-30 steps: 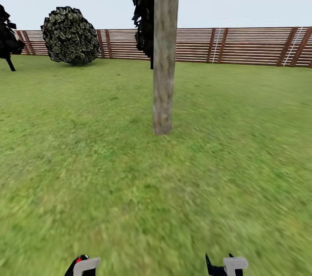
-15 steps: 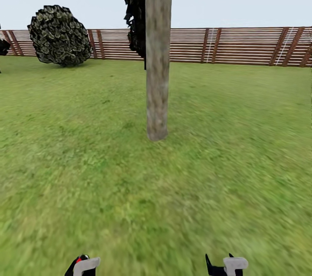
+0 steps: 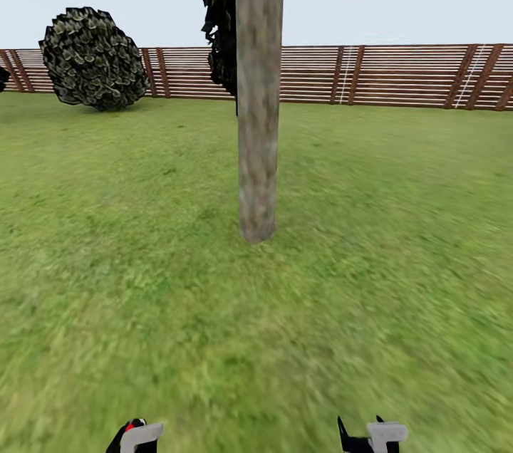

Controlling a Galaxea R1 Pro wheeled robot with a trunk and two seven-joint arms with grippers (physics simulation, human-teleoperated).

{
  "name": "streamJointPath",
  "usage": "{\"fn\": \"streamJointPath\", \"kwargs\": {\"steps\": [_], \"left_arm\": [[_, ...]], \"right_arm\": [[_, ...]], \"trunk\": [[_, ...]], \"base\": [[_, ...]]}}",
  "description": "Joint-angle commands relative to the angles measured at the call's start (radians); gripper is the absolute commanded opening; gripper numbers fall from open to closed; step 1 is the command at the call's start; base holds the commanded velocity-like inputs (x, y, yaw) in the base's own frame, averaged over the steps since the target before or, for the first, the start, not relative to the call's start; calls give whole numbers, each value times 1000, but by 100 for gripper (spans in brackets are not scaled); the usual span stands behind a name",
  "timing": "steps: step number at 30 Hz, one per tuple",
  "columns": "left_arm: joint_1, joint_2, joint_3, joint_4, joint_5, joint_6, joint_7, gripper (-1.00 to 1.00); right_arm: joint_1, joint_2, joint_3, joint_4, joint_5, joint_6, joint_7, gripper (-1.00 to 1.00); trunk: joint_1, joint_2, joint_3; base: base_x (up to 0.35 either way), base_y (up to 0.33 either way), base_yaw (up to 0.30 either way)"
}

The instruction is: In the garden, pick up the pesticide atomizer on the floor and spray pesticide onto both trees until each tree trunk is fully covered.

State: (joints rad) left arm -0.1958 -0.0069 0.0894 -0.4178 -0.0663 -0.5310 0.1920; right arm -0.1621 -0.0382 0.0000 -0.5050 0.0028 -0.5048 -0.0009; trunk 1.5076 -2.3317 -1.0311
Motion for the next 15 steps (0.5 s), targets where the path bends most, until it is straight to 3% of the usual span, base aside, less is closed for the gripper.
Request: {"fn": "streamJointPath", "kwargs": {"steps": [1,15], "left_arm": [[-1,-1,4,1,-7,-3,3,-100],[-1,-1,3,1,-8,-3,3,-100]], "right_arm": [[0,0,0,1,0,-3,0,100],[0,0,0,0,0,-3,0,100]], "trunk": [[0,0,-1],[0,0,-1]], "base": [[339,0,0],[339,0,0]]}}
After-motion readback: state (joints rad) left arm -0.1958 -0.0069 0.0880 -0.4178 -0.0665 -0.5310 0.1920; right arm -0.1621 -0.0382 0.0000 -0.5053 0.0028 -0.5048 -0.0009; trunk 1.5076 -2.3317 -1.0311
